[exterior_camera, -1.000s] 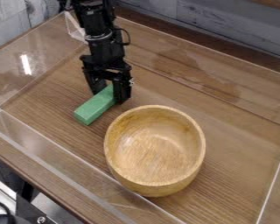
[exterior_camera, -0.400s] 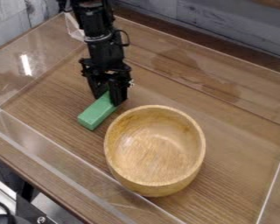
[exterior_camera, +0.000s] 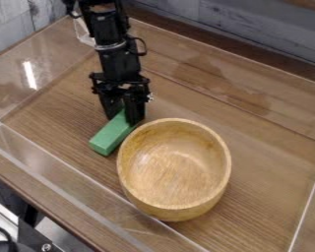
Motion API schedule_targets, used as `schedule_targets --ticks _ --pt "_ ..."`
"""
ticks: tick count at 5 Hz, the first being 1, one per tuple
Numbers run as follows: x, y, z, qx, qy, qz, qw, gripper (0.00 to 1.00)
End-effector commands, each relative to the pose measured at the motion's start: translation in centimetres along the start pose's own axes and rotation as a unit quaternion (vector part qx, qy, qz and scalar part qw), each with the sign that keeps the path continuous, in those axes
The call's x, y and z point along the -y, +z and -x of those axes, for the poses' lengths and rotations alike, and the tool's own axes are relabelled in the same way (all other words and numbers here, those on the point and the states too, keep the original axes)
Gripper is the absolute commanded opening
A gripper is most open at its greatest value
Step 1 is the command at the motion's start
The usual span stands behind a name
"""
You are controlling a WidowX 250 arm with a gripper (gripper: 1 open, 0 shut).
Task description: Put the green block in the brown bowl
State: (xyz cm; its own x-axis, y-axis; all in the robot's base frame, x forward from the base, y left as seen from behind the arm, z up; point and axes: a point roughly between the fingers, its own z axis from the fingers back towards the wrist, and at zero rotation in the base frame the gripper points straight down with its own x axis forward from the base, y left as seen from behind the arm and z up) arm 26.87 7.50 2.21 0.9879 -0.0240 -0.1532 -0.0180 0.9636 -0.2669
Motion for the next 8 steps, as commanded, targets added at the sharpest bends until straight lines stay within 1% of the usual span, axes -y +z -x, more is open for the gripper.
schedule_targets --ticks 1,4,6,7,8 --pt "0.0 2.0 -0.3 0.022 0.001 -0.007 0.9997 0.00" --pt "0.4 3.7 0.0 0.021 0.001 -0.005 0.9998 0.00" --pt "0.7 4.5 0.1 0.024 0.006 0.000 0.9997 0.00" --pt "1.3 5.7 0.1 0.027 0.001 0.002 0.9996 0.00" --pt "2.7 7.6 0.4 0.030 -0.012 0.001 0.9995 0.00"
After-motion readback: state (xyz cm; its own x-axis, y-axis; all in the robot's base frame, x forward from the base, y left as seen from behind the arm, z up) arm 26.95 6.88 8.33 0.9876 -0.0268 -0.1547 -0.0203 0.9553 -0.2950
